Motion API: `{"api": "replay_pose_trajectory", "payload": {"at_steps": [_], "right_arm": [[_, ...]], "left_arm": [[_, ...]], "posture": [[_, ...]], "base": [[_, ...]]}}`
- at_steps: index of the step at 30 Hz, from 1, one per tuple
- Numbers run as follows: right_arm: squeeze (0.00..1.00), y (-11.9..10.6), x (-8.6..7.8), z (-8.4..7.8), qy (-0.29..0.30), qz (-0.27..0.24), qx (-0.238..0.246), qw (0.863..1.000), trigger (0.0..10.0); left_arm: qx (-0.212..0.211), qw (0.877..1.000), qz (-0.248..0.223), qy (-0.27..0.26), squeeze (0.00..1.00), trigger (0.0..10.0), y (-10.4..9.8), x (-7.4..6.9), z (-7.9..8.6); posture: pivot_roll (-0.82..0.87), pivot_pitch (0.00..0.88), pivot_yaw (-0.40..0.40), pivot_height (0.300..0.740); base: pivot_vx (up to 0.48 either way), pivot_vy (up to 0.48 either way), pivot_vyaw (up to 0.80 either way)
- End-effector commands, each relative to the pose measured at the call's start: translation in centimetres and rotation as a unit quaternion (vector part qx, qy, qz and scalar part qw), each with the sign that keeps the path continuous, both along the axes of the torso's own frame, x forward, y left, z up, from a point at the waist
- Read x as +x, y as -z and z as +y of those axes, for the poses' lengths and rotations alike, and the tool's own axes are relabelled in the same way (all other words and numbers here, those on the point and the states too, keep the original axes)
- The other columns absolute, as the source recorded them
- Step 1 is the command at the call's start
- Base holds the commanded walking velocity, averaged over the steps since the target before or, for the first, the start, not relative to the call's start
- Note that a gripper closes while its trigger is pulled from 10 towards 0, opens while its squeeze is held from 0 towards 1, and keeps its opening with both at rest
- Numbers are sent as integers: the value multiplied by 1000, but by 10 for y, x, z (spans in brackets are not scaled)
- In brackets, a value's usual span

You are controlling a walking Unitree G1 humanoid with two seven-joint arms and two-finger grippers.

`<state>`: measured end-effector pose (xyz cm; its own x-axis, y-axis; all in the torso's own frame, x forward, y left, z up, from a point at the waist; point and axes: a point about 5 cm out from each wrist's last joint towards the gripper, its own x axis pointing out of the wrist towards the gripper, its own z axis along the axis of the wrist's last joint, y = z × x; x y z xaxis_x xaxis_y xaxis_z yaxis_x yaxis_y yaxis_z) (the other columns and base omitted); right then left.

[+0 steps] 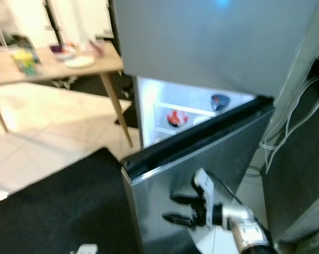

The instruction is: Restocking fridge

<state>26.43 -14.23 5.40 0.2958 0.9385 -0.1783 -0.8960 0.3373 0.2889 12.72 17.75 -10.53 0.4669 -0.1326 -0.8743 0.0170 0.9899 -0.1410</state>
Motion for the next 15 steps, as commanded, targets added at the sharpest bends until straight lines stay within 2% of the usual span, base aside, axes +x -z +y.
{"api": "replay_pose_trajectory", "payload": {"at_steps": [1,6,15], "right_arm": [[0,-2,1,-3,1,-8,-6,1000,10000],[0,-2,1,-3,5,-14,-12,1000,10000],[0,-1,4,-3,19,-24,-28,999,10000]], "left_arm": [[-4,1000,23,6,0,10000,4,-12,-5],[-4,1000,23,6,0,10000,4,-12,-5],[-4,1000,23,7,0,10000,4,-12,-5]], "posture": [[-61,23,-15,740],[-62,23,-14,740],[-63,24,-14,740]], "base": [[0,0,794],[0,0,701],[0,0,0]]}}
